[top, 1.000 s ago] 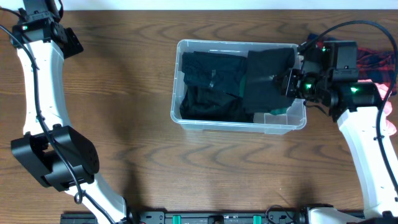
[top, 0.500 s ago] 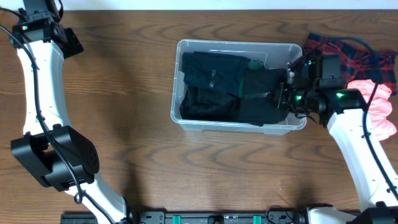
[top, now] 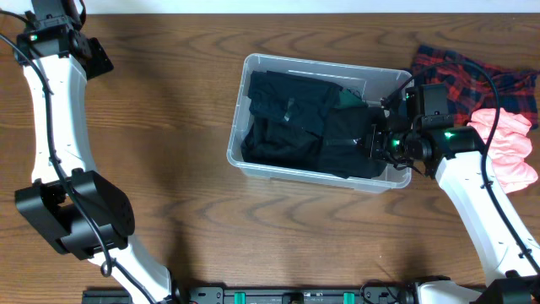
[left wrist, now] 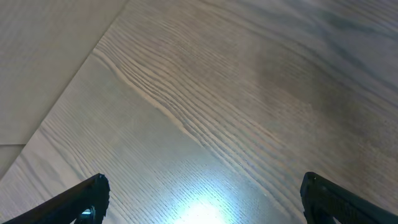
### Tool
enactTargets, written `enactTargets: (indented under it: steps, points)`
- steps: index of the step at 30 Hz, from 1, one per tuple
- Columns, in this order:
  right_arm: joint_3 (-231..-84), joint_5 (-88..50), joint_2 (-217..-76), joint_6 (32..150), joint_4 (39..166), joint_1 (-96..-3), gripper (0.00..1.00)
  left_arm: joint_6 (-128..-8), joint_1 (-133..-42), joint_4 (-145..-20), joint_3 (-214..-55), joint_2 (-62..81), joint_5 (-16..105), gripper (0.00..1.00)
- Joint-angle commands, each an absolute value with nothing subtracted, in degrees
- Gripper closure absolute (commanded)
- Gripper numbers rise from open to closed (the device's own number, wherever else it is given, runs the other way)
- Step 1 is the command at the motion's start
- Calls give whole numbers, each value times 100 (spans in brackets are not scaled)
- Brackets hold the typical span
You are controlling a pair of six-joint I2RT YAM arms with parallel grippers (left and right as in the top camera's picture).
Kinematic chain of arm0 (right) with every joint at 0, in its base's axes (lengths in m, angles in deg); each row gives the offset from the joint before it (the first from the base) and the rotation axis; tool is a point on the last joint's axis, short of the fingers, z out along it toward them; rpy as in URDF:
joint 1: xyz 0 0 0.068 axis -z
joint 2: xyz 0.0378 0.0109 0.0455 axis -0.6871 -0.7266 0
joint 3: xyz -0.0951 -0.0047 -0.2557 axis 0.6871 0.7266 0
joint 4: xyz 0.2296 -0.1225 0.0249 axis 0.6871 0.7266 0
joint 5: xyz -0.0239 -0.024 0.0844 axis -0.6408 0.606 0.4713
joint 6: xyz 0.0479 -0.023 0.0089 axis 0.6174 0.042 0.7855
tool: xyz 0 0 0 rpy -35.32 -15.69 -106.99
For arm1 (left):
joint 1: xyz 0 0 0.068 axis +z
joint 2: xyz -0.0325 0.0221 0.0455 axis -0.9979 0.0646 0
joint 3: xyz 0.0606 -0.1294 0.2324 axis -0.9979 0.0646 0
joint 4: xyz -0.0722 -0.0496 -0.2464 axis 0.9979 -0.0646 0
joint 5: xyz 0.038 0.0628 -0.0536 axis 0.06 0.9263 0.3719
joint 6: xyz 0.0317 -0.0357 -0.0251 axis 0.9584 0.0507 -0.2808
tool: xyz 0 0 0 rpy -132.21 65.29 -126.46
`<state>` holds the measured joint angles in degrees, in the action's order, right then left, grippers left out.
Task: Pack container
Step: 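Lower the black garment into the container's right side and release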
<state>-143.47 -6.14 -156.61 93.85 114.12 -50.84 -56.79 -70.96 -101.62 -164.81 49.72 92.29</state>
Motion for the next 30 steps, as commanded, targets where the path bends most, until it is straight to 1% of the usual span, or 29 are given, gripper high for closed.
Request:
enactTargets:
  steps: [1, 3, 5, 8, 9, 21, 22, 23, 24, 27, 28, 30]
  points:
    - [-14312, -671, -15655, 9010, 11443, -5163, 85, -5686, -7083, -10177, -16483, 5001, 9301, 2]
    - [-14312, -844, -15655, 8999, 11454, -5161, 84, -5686, -7083, -10177, -16483, 5001, 9301, 2]
    - [-14312, -955, -15655, 8999, 11458, -5161, 87, -5686, -7083, -10177, -16483, 5001, 9301, 2]
    - [-14312, -971, -15655, 9003, 11458, -5161, 96, -5686, -7083, -10177, -16483, 5001, 9301, 2]
    - [-14312, -975, -15655, 9003, 11460, -5161, 97, -5686, -7083, -10177, -16483, 5001, 9301, 2]
    - [-14312, -1309, -15655, 9005, 11629, -5128, 96, -5686, -7083, -10177, -16483, 5001, 9301, 2]
    - [-14312, -1325, -15655, 9005, 11633, -5128, 93, -5686, -7083, -10177, -16483, 5001, 9301, 2]
    - [-14312, -1344, -15655, 9001, 11642, -5128, 89, -5686, -7083, -10177, -16483, 5001, 9301, 2]
    - [-14312, -1364, -15655, 8999, 11651, -5128, 77, -5686, -7083, -10177, -16483, 5001, 9301, 2]
    - [-14312, -1379, -15655, 8953, 11644, -5128, 48, -5686, -7083, -10177, -16483, 5001, 9301, 2]
    - [-14312, -1382, -15655, 8896, 11638, -5126, 41, -5686, -7083, -10177, -16483, 5001, 9301, 2]
    - [-14312, -1382, -15655, 8739, 11620, -5119, 32, -5686, -7083, -10177, -16483, 5001, 9301, 2]
